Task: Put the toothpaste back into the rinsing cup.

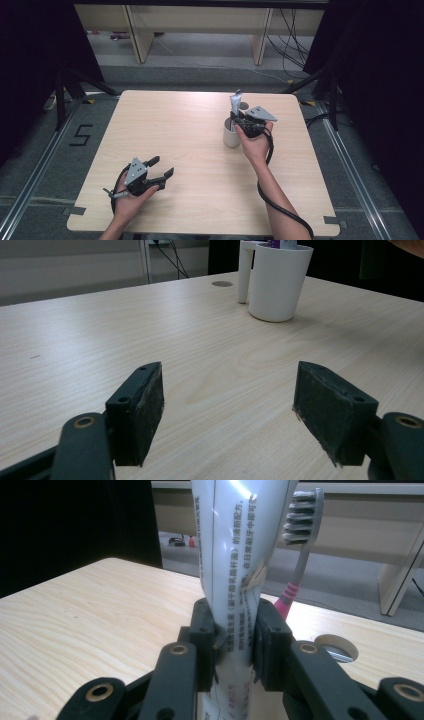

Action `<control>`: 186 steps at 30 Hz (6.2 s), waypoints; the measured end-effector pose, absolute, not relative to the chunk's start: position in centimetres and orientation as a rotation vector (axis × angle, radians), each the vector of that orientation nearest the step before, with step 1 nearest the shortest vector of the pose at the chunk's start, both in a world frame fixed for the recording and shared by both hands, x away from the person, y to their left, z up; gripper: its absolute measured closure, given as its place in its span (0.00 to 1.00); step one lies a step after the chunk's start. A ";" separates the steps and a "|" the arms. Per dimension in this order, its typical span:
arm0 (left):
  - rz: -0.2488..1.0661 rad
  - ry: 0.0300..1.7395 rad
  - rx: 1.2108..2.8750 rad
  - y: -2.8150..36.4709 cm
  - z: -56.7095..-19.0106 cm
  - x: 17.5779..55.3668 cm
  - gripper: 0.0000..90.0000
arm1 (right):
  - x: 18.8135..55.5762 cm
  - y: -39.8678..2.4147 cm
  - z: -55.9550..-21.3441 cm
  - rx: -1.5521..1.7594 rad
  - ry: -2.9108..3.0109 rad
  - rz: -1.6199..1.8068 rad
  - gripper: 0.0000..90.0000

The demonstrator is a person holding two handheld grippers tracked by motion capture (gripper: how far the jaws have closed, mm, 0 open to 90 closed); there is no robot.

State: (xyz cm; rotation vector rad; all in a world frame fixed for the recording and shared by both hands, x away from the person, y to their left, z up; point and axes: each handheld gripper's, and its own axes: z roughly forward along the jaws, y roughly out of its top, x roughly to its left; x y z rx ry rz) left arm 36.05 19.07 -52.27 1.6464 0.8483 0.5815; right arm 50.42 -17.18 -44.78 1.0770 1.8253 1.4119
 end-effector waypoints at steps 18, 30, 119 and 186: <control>0.581 0.847 1.646 19.1 -52.3 36.0 0.31 | 50.4 -17.1 -45.5 1.115 1.839 1.420 0.82; 0.580 0.847 1.647 19.1 -52.3 36.0 0.31 | 50.4 -17.3 -45.9 1.114 1.849 1.404 0.82; 0.581 0.847 1.650 19.1 -52.3 36.0 0.31 | 49.6 -17.7 -45.4 1.104 1.943 1.353 0.60; 0.586 0.855 1.656 19.1 -52.2 36.1 0.31 | 43.2 -24.9 -46.0 1.116 2.041 1.219 0.45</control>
